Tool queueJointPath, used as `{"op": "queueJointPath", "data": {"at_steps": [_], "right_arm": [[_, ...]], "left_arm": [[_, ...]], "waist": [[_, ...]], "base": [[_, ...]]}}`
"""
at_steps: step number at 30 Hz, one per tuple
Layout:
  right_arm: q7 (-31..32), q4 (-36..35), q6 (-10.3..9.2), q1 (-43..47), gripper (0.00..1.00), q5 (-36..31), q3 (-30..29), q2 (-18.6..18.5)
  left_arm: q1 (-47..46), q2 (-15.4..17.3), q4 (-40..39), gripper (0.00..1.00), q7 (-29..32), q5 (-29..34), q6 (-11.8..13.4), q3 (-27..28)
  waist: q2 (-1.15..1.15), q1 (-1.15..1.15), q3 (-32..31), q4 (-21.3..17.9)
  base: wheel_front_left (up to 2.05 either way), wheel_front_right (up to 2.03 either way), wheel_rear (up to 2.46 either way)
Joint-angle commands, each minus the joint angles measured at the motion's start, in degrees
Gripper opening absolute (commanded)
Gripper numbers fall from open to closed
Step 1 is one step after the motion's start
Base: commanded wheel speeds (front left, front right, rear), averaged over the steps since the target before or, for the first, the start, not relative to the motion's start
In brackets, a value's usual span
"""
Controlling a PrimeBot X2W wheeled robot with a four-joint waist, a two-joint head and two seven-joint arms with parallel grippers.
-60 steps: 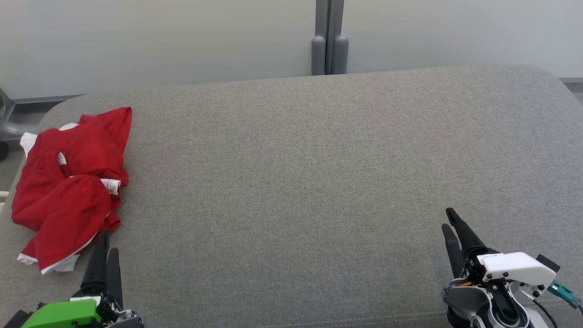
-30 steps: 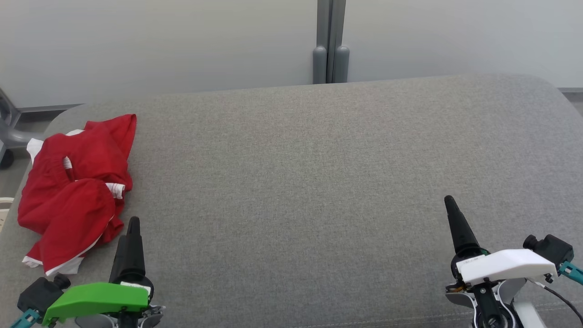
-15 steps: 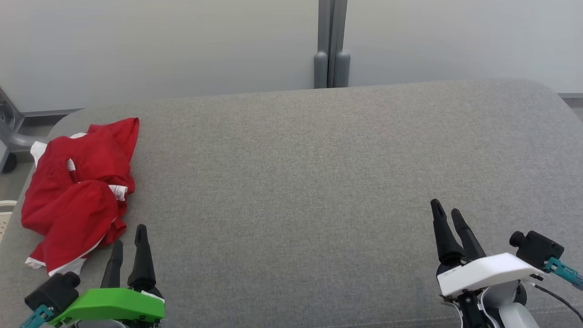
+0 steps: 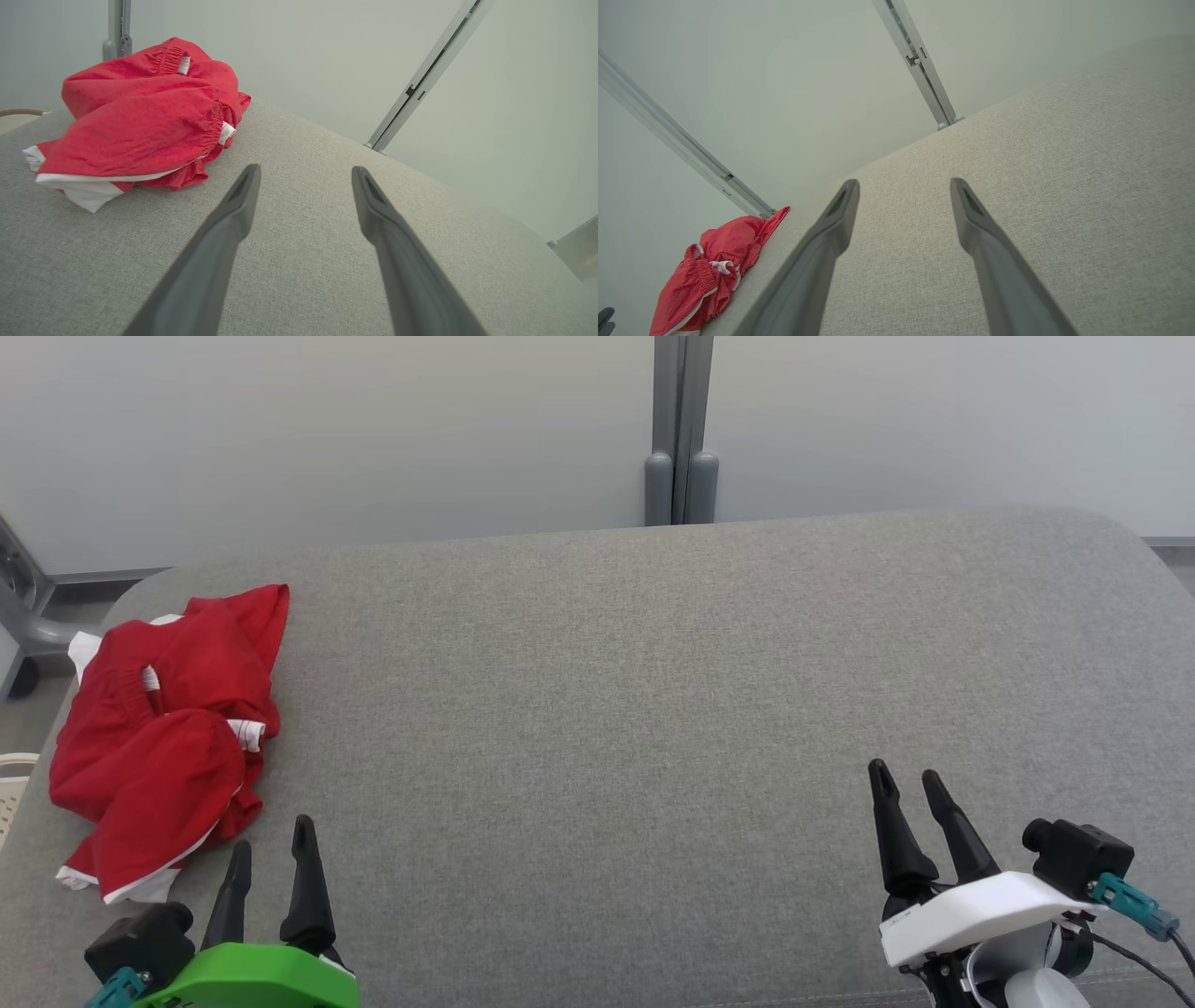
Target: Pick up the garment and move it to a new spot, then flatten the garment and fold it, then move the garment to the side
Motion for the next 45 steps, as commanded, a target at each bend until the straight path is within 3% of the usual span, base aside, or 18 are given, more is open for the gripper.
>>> {"op": "queueJointPath", "data": {"at_steps": [1, 22, 45], "right_arm": [[-0.58, -0.41, 0.02, 0.08, 1.0, -2.04, 0.18, -0.31], [-3.52, 1.08, 0.03, 0.48, 1.0, -15.91, 0.9, -0.38], [-5.96, 3.11, 0.03, 1.32, 1.0, -24.05, 1.01, -0.41]], "left_arm": [[0.38, 0.78, -0.35, 1.0, -0.68, 1.86, 0.47, -0.3], [1.18, 1.66, 3.53, 1.0, -3.77, 12.16, 2.42, -2.94], [2.07, 2.37, 3.64, 1.0, -6.42, 19.05, 2.9, -5.5]], "waist": [[0.0, 0.0, -0.08, 0.0], [0.0, 0.0, -0.78, 0.19], [0.0, 0.0, -1.93, -0.04]], "base": [[0.0, 0.0, 0.0], [0.0, 0.0, 0.0], [0.0, 0.0, 0.0]]}}
